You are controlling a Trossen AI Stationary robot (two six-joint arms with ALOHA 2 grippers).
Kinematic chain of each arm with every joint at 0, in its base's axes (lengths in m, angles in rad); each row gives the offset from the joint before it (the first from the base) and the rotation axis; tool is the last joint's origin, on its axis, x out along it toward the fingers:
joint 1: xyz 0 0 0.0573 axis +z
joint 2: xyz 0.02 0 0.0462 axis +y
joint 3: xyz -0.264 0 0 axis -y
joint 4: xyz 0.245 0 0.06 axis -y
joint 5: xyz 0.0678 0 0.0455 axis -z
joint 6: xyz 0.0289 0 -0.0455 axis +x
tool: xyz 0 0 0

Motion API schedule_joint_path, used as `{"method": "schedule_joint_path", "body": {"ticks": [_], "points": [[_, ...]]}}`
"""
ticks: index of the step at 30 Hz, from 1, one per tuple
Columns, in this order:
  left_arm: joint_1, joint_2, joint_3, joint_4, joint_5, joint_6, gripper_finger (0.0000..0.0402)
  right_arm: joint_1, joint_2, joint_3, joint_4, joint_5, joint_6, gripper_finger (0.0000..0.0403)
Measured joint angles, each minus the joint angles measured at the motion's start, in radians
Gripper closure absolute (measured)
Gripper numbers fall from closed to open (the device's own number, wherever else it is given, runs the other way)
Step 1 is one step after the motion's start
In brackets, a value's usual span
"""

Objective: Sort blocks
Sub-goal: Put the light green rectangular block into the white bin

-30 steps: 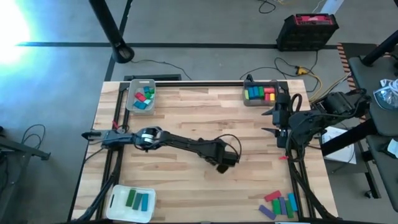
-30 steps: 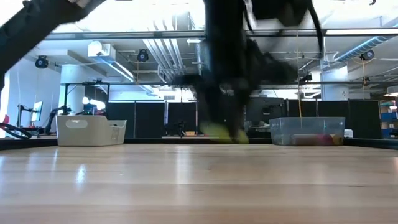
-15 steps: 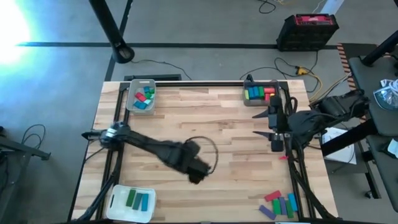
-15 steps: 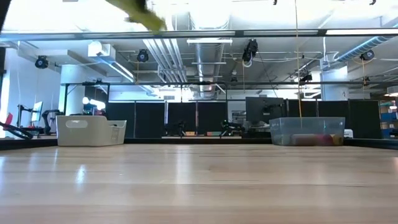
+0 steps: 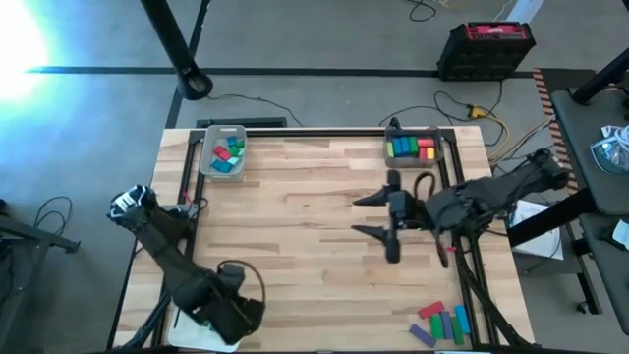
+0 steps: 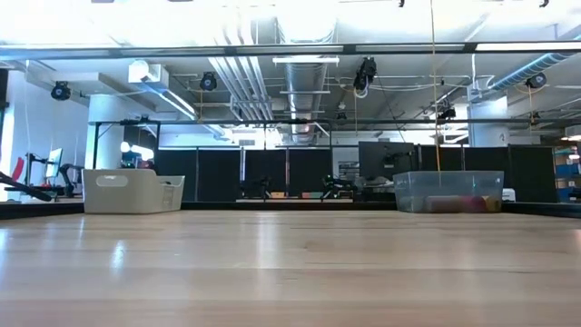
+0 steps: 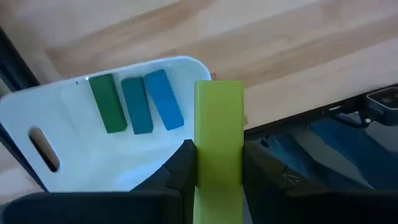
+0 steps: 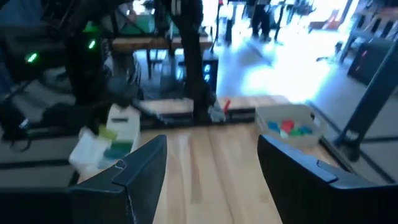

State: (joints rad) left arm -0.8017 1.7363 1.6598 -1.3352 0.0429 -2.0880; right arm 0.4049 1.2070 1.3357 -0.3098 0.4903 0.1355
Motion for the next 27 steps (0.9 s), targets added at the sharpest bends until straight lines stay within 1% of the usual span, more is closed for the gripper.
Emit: {"method": "schedule_joint_path", "body": {"ticks": [3,6,8,11,14,17,20,24,27], "points": [[-0.025,0.001,0.000,0.008,0.012,-0.056,0.0323,-0.008,0.054,0.003,0.081,0.008,-0.064,0.0168],[-0.047,-0.002,-0.001,0.009,0.095,-0.106,0.0323,-0.031,0.099,0.024,0.127,0.008,-0.101,0.0174],[-0.067,-0.002,-0.013,0.016,0.135,-0.152,0.0323,-0.046,0.120,0.037,0.119,0.008,-0.102,0.0178],[-0.091,-0.002,-0.037,0.052,0.185,-0.219,0.0323,-0.050,0.126,0.047,0.048,0.007,-0.096,0.0182],[-0.103,-0.002,-0.097,0.131,0.268,-0.236,0.0323,-0.048,0.097,0.048,0.003,-0.002,-0.075,0.0183],[-0.106,-0.002,-0.167,0.215,0.320,-0.240,0.0323,-0.048,0.038,0.051,-0.038,-0.015,-0.055,0.0183],[-0.105,-0.001,-0.242,0.281,0.323,-0.236,0.0323,-0.048,-0.021,0.051,-0.088,-0.019,-0.050,0.0183],[-0.101,-0.001,-0.325,0.315,0.318,-0.229,0.0323,-0.048,-0.089,0.051,-0.151,-0.019,-0.077,0.0184],[-0.100,-0.001,-0.383,0.313,0.362,-0.245,0.0323,-0.048,-0.122,0.051,-0.184,-0.019,-0.091,0.0182]]}}
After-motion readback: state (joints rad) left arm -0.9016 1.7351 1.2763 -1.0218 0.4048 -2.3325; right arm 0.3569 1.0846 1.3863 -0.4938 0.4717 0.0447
